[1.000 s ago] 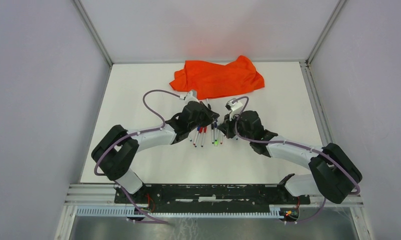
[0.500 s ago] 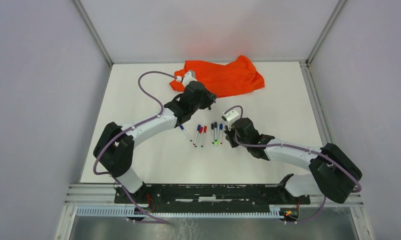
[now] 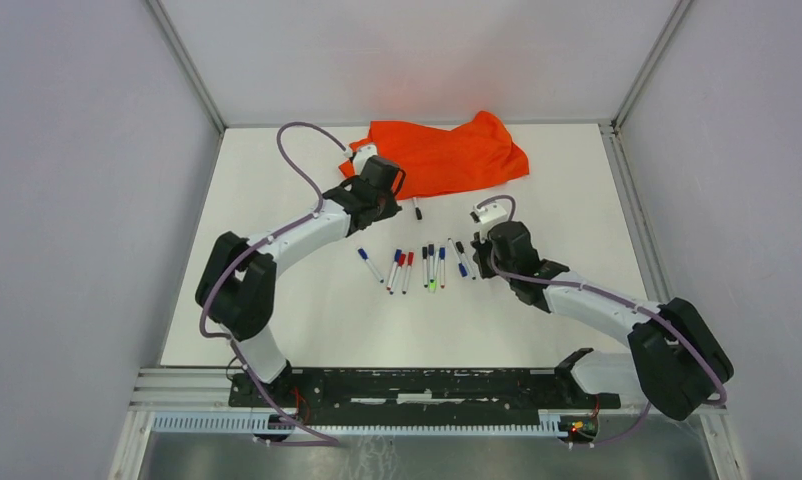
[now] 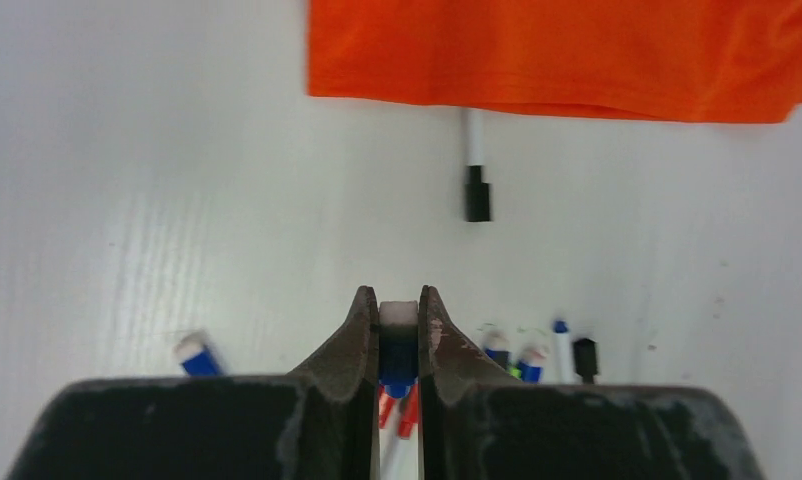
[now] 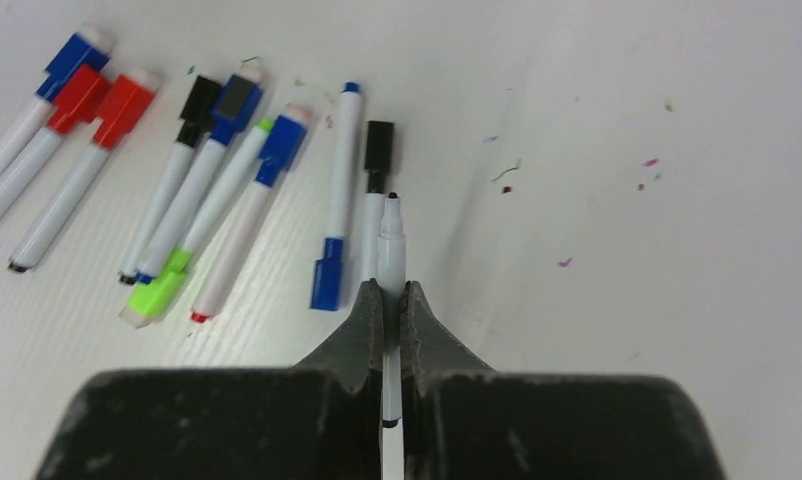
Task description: Open the pen caps
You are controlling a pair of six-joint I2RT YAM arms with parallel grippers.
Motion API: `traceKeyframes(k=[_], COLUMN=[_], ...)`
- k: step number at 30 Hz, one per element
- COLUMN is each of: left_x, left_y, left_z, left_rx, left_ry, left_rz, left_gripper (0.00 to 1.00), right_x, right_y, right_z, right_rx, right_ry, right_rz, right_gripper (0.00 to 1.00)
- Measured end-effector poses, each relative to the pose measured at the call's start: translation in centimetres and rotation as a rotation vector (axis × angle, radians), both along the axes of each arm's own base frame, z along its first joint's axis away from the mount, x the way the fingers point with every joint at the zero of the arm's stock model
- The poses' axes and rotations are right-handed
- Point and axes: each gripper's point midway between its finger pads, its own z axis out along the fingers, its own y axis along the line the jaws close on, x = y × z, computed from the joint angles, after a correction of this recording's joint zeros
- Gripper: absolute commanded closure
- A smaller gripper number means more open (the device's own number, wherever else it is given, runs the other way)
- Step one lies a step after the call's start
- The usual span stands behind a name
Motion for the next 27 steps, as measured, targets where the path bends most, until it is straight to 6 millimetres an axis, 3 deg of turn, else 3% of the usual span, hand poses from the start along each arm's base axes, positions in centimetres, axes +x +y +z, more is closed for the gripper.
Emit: traceKeyframes(k=[4,11,14,20,27], left_x=[0.5,1.1,1.1,1.3,1.7], left_y=[2.8,4.2,4.9,6.2,7.2], left_z=[-2.9,-7.1,-8.0,-9.2,-9.3], left_rx=[0.133,0.318,0.357,0.389,0.377], left_ry=[0.071,0.172,0.198,0.237,0.245], left_rz=[0.029,0.012,0.01,0.029,0.048], left_gripper=[0.98,0.98,0.96,0.81,0.65], right_x=[2.1,4.9,5.7,7.5,8.1], right_y=[-2.3,-5.0,-5.6,-5.7,-5.5], right_z=[0.1,-1.8,-2.9,-3.9,-4.2], right_rx=[0.004,-0.028,-0.041,-0.053,-0.055], right_ry=[0.007,0.066,0.101,0.131,0.136], right_rz=[-0.084,-0.17,-0.184,-0.187,-0.186], right_gripper=[1.0,0.95,0.86,0.7,0.65])
